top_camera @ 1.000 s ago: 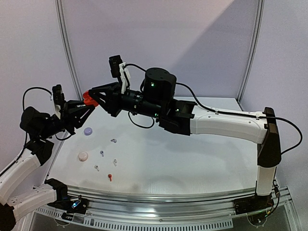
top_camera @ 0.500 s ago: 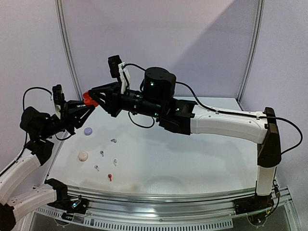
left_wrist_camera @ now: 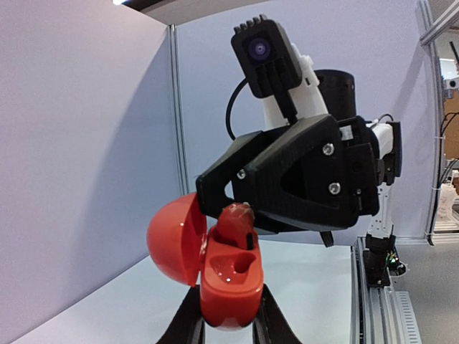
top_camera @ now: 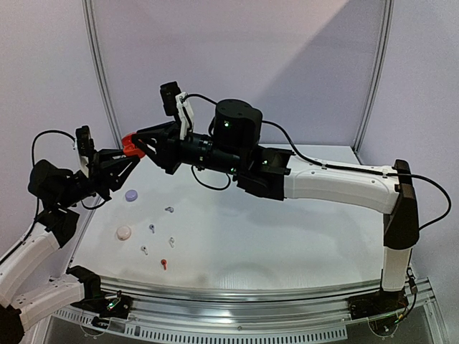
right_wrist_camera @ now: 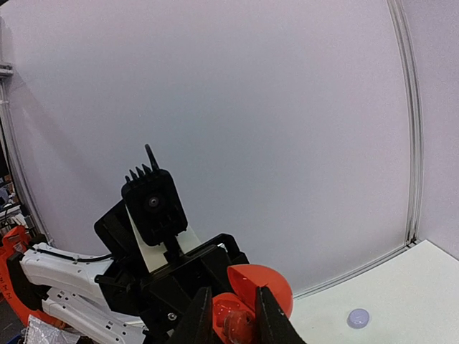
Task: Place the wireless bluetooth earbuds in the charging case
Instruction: Insert the right earbud into the right side groove of the charging case.
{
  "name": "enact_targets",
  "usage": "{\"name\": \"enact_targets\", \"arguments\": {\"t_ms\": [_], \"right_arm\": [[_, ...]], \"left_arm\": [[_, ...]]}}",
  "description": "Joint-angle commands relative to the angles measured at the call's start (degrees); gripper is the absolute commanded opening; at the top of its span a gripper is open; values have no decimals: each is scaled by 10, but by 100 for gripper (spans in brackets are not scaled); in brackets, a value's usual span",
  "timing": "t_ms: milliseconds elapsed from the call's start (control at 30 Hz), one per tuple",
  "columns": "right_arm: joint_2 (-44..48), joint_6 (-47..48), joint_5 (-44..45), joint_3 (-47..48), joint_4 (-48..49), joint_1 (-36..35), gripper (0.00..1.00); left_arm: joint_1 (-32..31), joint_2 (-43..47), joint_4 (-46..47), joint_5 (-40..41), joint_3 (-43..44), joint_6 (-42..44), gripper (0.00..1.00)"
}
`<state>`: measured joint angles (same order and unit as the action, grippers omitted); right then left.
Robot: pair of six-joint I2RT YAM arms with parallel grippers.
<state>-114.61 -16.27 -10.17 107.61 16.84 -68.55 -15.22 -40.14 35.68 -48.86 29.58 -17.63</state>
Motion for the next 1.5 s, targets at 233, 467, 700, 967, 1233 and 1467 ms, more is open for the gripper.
{"name": "enact_targets", "arguments": {"t_ms": [233, 467, 700, 967, 1233, 1467], "right_arm": [[-16, 8, 1, 2, -87, 5, 22], [-19, 12, 29, 31, -107, 5, 31], [-11, 16, 47, 57, -114, 5, 37], [-2, 28, 62, 68, -99, 5, 45], [-16, 29, 51, 110, -104, 9, 55], [-8, 34, 37, 127, -117, 9, 56]], "left_arm": [[-6, 7, 57, -3, 8, 1, 0], [-6, 8, 39, 3, 3, -4, 0], [-6, 9, 33, 7, -2, -7, 0], [-5, -12, 6, 14, 8, -12, 0], [-5, 17, -47, 28, 4, 21, 0], [-6, 19, -30, 31, -6, 19, 0]]}}
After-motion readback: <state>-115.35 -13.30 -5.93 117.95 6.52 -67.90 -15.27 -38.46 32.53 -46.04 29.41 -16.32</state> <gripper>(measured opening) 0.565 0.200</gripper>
